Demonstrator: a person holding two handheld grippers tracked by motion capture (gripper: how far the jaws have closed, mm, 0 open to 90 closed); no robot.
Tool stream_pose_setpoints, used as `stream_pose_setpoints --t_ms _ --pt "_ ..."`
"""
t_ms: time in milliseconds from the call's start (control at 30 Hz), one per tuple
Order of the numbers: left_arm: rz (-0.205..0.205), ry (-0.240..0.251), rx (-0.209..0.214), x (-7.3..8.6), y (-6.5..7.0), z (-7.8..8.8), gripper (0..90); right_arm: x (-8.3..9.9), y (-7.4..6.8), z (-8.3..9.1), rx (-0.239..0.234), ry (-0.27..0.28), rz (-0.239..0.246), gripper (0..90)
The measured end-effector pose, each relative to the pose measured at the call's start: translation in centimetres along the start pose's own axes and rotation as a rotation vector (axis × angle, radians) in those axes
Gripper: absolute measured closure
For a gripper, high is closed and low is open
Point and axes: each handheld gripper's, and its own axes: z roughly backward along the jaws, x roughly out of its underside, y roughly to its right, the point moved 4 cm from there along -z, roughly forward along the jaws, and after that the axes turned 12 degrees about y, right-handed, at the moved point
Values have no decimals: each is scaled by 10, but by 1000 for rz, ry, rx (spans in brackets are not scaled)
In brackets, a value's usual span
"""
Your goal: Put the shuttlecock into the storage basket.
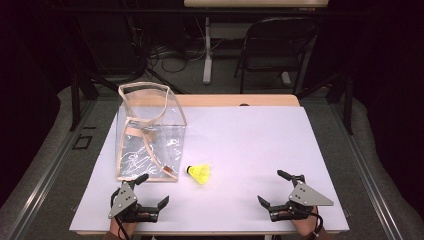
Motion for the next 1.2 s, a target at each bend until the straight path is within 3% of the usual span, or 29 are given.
stream_pose_setpoints --t_ms 567,1200 --pt "2 -19 -1 1 1 -4 0 2 -1 -1 -7 -14 -2 0" --pt "-22 -31 58 -4 5 -19 0 3 -2 -6 -19 -35 -8 0"
